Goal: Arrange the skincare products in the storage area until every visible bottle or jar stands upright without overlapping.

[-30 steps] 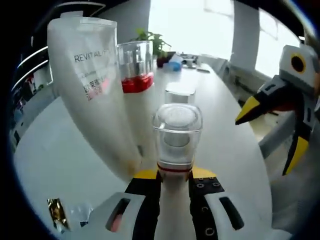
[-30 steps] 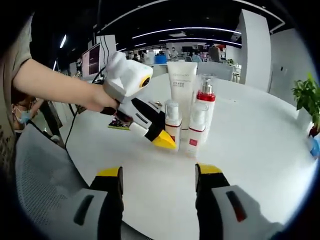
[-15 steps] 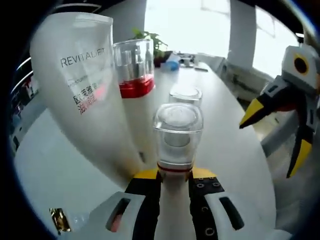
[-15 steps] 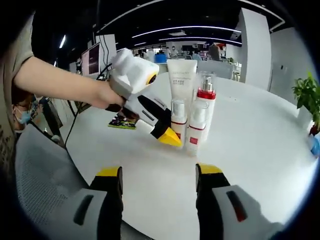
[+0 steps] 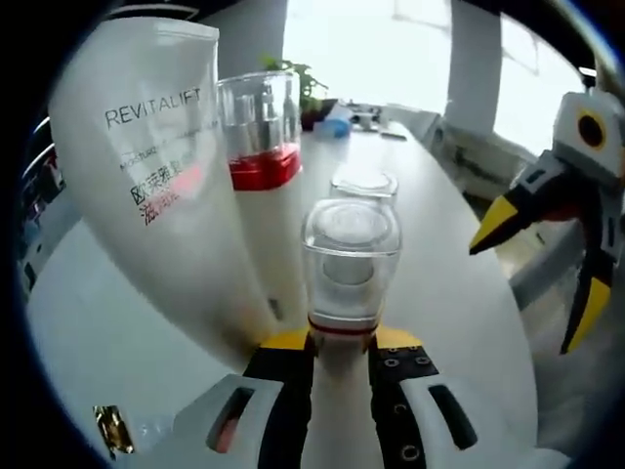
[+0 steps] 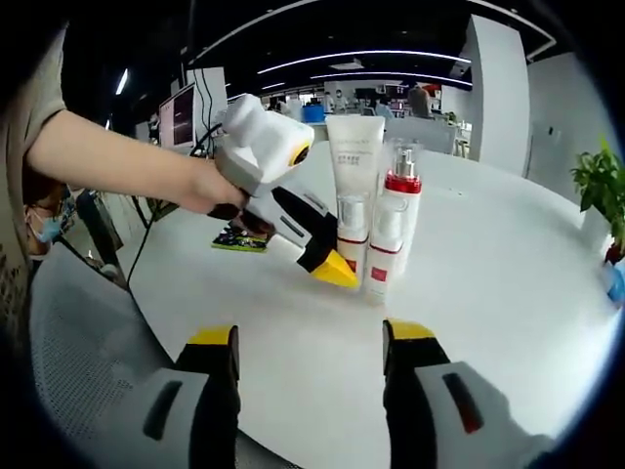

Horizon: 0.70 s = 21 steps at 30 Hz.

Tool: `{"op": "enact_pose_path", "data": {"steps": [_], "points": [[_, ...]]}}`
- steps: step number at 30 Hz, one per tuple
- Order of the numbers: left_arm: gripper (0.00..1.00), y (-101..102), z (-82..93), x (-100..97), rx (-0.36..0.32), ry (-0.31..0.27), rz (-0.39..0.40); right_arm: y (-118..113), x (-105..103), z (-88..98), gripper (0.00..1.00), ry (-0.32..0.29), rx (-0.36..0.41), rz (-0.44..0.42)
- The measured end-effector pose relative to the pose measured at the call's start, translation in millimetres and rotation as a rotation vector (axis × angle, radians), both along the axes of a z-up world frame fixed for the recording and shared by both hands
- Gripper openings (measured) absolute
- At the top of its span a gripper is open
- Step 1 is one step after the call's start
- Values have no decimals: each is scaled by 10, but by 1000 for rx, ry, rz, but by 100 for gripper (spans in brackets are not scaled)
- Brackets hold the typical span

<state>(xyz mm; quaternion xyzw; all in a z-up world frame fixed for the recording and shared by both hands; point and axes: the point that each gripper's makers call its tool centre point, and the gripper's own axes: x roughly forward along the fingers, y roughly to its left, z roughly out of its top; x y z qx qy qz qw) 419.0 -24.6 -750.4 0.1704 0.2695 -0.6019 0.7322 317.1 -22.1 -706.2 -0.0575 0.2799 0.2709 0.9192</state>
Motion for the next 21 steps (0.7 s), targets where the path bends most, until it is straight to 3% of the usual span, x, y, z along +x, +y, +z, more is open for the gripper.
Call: {"op": "enact_pose_path", "data": {"steps": [6, 13, 21], "points": [[20, 77, -29, 6, 29, 11, 23, 6, -5, -12, 60, 5, -1, 5], [27, 215, 83, -22, 32, 1, 53, 38, -22, -14, 60, 7, -1, 21], [33, 519, 191, -98, 24, 2, 151, 73, -49, -17, 60, 15, 1, 42]]}}
